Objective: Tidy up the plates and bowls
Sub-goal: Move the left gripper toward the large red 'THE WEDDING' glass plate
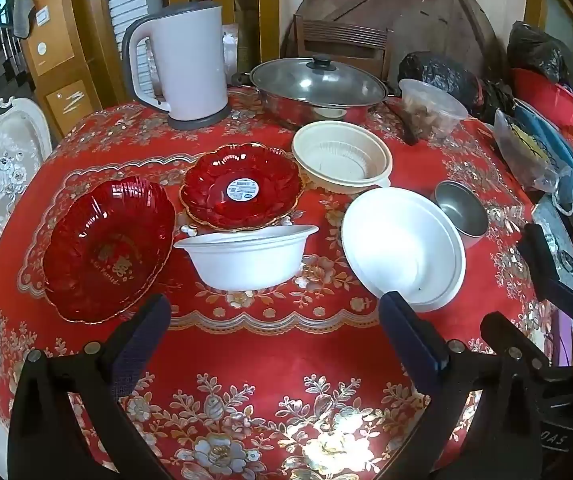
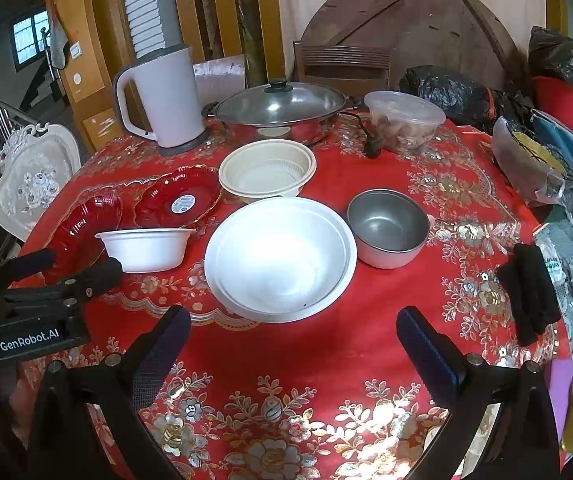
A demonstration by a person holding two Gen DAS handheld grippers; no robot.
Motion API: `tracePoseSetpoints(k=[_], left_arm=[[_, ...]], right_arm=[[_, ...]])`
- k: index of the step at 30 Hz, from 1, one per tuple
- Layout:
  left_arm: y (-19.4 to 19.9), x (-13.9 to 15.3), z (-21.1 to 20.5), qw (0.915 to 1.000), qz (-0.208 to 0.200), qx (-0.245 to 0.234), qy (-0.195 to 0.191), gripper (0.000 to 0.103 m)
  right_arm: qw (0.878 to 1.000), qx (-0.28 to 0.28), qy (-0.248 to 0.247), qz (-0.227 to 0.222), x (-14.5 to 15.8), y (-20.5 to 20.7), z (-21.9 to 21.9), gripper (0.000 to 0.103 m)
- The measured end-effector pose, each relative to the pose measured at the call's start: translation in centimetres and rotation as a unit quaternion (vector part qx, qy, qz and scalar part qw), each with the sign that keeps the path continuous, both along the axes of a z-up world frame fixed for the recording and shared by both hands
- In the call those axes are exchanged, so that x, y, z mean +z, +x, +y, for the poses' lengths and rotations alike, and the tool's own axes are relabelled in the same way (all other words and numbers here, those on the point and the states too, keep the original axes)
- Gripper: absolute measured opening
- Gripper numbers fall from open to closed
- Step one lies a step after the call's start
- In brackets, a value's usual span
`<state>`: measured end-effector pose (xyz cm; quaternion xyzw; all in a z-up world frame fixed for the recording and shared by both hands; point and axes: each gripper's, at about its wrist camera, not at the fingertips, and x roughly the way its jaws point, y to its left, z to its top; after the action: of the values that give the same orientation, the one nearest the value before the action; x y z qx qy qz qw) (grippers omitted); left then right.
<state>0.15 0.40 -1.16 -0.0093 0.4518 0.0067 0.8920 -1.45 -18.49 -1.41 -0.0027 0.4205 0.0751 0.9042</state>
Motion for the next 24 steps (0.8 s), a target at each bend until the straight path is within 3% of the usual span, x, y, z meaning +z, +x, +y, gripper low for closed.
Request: tracePoseSetpoints(k=[10,24], left_arm=[[0.0,-0.1,1.6,0.9999,0.003,0.016,-0.004,0.103],[-0.3,-0.8,7.2,0.9968,0.013,0.079,-0.008,0.103]], right_arm=[[1.0,0.029,-0.011,-0.004,0.3,0.7,2.3,0.103],[0.995,0.096,-0.019,-0.003,0.2,1.8,8.5,0.103]])
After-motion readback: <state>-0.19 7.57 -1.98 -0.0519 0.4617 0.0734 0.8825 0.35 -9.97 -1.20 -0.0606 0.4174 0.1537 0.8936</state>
